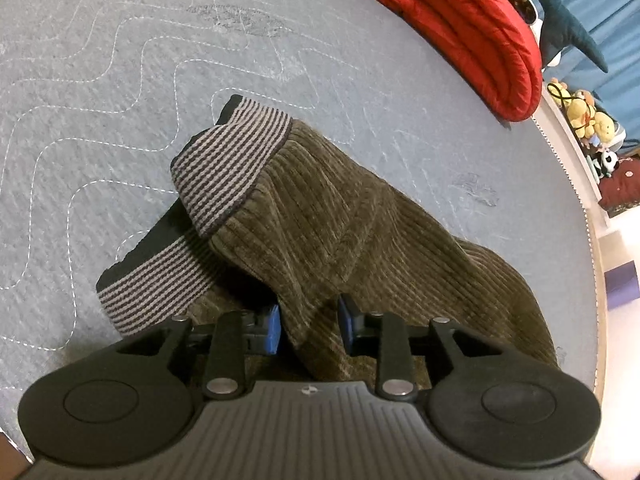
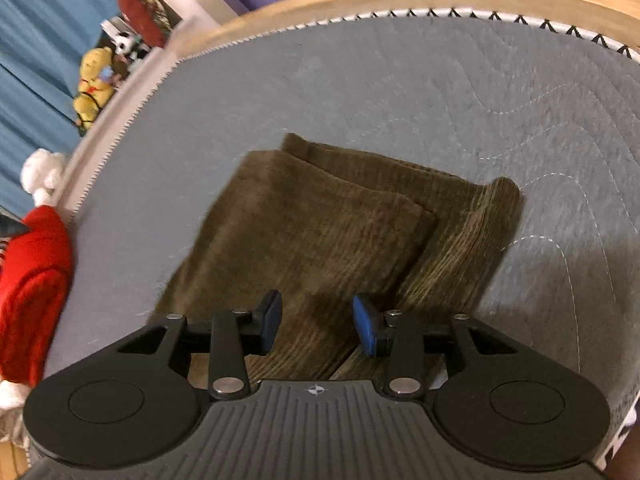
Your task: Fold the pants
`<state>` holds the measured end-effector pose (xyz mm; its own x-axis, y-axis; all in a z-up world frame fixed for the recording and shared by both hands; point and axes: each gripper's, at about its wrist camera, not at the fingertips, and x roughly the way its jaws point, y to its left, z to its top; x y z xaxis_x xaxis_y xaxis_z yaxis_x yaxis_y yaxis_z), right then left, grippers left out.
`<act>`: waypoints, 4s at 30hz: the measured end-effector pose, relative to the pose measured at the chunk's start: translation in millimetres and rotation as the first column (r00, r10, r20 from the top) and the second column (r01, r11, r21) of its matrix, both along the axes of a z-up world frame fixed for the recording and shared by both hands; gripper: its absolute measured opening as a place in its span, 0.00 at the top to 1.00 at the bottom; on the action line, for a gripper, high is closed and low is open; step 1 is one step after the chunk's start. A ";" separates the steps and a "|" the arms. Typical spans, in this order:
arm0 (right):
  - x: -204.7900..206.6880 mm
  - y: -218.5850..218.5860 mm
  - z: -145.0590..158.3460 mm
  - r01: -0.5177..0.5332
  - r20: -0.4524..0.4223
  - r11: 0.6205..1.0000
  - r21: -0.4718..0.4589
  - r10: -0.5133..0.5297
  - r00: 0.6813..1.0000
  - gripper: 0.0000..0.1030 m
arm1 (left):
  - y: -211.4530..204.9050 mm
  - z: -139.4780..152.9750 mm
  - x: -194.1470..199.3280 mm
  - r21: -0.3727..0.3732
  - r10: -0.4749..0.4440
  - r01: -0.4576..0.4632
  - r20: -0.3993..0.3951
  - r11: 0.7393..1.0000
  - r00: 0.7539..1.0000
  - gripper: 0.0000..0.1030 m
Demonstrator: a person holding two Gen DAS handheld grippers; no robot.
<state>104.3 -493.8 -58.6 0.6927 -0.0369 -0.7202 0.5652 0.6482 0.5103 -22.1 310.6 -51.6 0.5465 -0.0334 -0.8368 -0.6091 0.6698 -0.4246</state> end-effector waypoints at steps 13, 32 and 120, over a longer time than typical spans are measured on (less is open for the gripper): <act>-2.1 1.2 3.1 0.118 -0.084 0.993 -0.012 -0.119 0.989 0.57 | 2.0 -11.1 6.7 0.020 0.013 -0.013 -0.035 1.000 0.999 0.66; 19.1 0.6 2.3 0.097 -0.024 0.981 -0.169 -0.102 0.994 0.93 | -3.8 5.1 2.9 0.109 -0.019 0.016 0.032 0.994 0.999 0.92; -35.9 -57.5 -18.9 0.164 0.004 0.986 -0.012 -0.164 0.987 0.85 | -141.3 35.1 51.0 0.514 -0.589 0.489 0.040 0.705 0.807 0.95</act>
